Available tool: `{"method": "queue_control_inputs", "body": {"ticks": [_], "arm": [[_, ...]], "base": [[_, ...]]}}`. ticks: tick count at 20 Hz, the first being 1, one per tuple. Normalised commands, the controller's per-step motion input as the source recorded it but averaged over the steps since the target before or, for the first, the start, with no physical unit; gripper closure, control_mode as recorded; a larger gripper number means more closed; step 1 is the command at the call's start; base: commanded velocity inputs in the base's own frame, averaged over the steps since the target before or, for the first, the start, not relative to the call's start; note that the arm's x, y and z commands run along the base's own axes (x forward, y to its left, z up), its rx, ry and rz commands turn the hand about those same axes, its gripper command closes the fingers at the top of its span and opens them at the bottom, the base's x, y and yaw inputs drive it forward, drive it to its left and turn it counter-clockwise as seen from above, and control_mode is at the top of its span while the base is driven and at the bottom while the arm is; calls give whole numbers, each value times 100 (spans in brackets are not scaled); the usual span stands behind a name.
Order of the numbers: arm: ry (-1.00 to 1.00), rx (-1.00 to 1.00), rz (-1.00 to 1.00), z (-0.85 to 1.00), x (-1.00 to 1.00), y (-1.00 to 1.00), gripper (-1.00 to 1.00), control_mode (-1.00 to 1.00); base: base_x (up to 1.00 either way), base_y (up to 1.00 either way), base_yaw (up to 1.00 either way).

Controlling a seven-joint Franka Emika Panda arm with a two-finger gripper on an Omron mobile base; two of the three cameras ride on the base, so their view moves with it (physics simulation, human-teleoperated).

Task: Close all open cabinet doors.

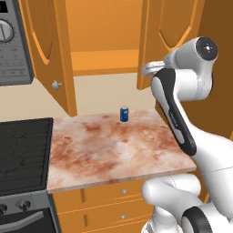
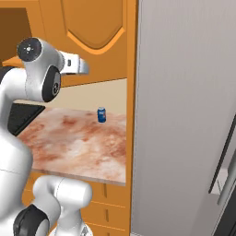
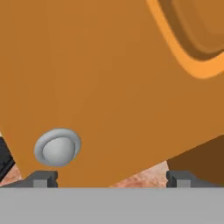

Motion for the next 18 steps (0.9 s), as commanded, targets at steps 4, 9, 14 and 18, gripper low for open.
{"method": "queue_control_inputs", "body": {"ticks": [4,9,14,18], "arm": [[0,0,0,72,0,0,-100,-100],[1,4,1,30,0,3,-100,-100],[-28,21,3,1,-57,0,-100,-100],[-36,11,3,0,-72,12,-100,-100]], "base": [[0,0,0],[0,0,0],[0,0,0],[0,0,0]]}}
